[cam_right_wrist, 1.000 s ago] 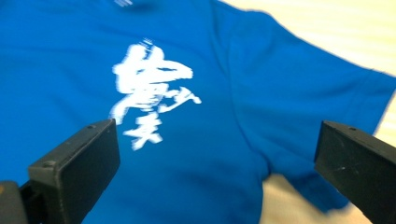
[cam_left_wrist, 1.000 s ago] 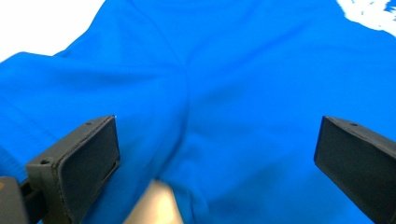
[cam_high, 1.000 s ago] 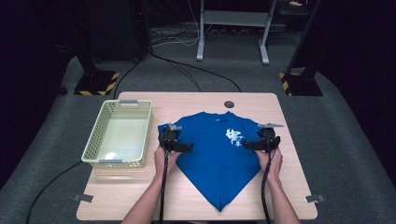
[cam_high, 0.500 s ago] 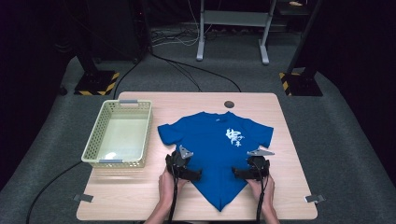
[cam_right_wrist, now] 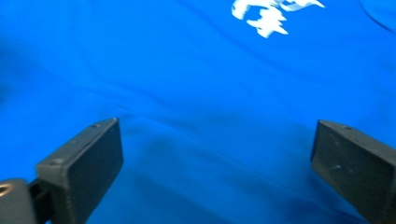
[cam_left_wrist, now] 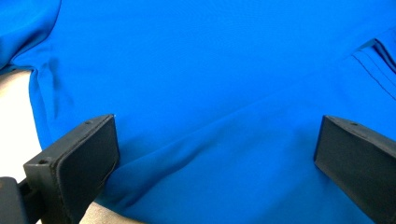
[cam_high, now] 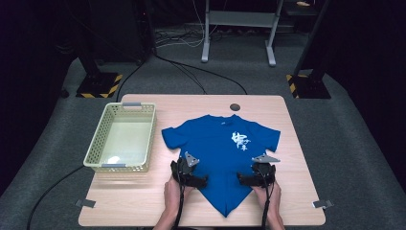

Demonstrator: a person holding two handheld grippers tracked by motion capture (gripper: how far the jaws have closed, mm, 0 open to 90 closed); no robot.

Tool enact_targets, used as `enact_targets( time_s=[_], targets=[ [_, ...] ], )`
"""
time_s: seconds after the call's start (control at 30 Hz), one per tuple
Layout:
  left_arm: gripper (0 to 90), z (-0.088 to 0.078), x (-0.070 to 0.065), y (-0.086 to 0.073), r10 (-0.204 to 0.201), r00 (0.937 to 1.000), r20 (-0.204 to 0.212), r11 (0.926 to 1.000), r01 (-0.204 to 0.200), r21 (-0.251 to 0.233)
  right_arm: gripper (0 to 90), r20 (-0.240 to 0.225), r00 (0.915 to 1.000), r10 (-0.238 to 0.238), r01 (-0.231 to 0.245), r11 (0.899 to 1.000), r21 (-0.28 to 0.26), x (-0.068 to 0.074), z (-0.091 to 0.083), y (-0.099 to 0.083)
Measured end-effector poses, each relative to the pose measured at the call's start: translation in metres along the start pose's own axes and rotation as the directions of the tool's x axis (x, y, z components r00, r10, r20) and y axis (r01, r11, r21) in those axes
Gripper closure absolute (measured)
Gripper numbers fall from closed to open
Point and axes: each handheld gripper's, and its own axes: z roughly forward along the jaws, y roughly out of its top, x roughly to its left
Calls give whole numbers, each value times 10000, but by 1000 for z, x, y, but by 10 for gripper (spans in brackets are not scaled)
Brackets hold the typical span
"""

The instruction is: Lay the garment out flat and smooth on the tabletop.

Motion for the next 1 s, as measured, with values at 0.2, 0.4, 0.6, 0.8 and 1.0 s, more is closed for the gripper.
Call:
enact_targets(
  time_s=[0.2, 0.4, 0.6, 0.8, 1.0],
  targets=[
    [0, 0, 0, 0, 9, 10000, -3, 10000, -9, 1, 131, -656, 9945, -814, 816, 9967, 10, 30, -1, 17],
    [0, 0, 0, 0, 10, 10000, -10, 10000, -10, -2, 356, -840, 9912, -1023, 1051, 9940, 307, 46, 10, 28],
    [0, 0, 0, 0, 11, 10000, -12, 10000, -11, 0, 519, -851, 9873, -1340, 1388, 9889, 538, 56, 15, 26],
    [0, 0, 0, 0, 10, 10000, -25, 10000, -10, -3, 649, -862, 9889, -1208, 1273, 9891, 743, 51, 18, 19],
    [0, 0, 0, 0, 12, 10000, -26, 10000, -12, -2, 793, -1379, 9866, -877, 952, 9942, 491, 48, 17, 13]
  ],
)
